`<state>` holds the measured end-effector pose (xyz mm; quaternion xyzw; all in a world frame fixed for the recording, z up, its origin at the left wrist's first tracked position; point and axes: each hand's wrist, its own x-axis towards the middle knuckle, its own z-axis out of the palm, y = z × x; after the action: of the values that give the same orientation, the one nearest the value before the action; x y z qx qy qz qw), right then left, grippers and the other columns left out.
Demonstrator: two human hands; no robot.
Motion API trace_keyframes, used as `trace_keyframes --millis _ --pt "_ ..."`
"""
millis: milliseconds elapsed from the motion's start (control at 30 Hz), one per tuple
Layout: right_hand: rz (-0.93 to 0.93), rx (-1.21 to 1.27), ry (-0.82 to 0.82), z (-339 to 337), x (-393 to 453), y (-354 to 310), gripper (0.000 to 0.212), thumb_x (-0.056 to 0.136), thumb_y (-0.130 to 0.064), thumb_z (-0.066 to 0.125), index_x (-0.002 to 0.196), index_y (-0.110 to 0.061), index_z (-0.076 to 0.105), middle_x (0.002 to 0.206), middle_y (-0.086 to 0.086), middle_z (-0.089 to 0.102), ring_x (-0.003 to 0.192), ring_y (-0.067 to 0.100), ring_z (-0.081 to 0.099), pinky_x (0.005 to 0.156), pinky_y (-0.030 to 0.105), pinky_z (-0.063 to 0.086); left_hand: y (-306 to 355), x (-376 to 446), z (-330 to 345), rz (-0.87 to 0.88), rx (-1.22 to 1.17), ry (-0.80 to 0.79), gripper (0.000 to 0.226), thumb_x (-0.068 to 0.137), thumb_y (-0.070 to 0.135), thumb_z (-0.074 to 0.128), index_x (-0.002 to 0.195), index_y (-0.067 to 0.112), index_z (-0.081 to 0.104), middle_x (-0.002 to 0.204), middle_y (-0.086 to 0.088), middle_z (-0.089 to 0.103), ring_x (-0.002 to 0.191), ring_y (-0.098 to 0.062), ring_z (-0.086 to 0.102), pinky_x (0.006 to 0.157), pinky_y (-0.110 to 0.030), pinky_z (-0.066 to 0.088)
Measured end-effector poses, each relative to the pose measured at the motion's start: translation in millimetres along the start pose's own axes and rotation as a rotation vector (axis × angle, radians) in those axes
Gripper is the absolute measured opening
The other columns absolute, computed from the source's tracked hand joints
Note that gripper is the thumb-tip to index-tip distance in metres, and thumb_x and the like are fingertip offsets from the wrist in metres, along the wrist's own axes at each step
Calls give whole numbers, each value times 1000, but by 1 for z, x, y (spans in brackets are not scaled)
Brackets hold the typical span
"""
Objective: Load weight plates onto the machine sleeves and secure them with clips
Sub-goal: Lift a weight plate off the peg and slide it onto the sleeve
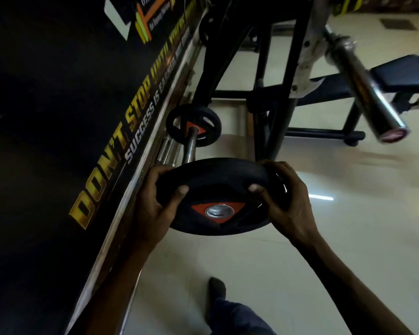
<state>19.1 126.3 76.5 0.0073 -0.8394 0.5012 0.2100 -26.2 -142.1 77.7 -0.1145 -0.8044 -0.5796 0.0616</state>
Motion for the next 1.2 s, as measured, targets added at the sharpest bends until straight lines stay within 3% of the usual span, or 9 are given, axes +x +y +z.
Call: trace_keyframes --millis 67,167,300,433,567,667,833,1100,1200 --pt "-8 -12 31 -27 -14 -12 41 86 -47 70 123 -33 62 113 -15 64 108 9 64 86 21 52 24 -13 11 21 -32 -31 43 85 56 66 123 39 55 120 25 64 117 -1 64 96 -50 60" --pt "-6 -39 100 -67 -33 -26 50 83 -49 69 126 -23 64 118 -8 65 110 10 65 89 28 55 55 -28 30 55 -59 -55 50 83 59 67 125 35 56 123 11 66 119 -11 64 100 -54 57" --pt "2 -57 151 -120 -47 -35 55 84 -50 67 129 -19 64 119 -3 67 112 15 65 91 37 57 91 -33 64 98 -110 -93 50 83 57 67 126 33 60 121 15 70 119 -9 67 100 -49 58" --pt "-15 -43 221 -173 -43 -33 57 83 -50 68 129 -18 64 122 -4 68 114 9 64 94 27 57 124 -22 105 130 -146 -140 40 84 58 67 122 45 61 120 18 71 116 -4 68 95 -35 58" --pt "-18 -46 270 -221 -25 -15 53 85 -42 73 131 -17 65 125 -5 68 116 8 64 95 27 57 150 0 156 185 -149 -172 51 86 55 66 126 25 62 120 9 71 115 -4 67 91 -19 57" --pt "-41 -82 286 -255 -3 7 48 85 -42 73 126 -17 66 119 -5 69 111 6 65 91 22 55 162 18 196 190 -159 -184 51 85 57 66 124 26 61 117 20 69 115 2 65 91 -16 54" --pt "-70 -91 279 -294 40 38 41 87 -34 74 124 -18 67 114 -6 68 109 9 65 87 14 50 176 50 248 182 -179 -159 47 84 56 67 121 29 59 110 28 68 110 6 65 93 -15 52" --pt "-103 -82 240 -323 83 64 40 87 -34 73 125 -21 66 113 -8 65 111 15 65 91 25 52 186 80 284 183 -140 -129 37 84 55 68 116 41 56 112 33 66 110 9 64 93 -20 56" --pt "-92 -57 201 -327 89 64 41 87 -31 72 126 -17 66 117 -2 66 113 21 65 94 37 55 189 81 284 162 -135 -115 37 82 57 67 114 41 58 117 18 68 114 -2 65 98 -31 57"
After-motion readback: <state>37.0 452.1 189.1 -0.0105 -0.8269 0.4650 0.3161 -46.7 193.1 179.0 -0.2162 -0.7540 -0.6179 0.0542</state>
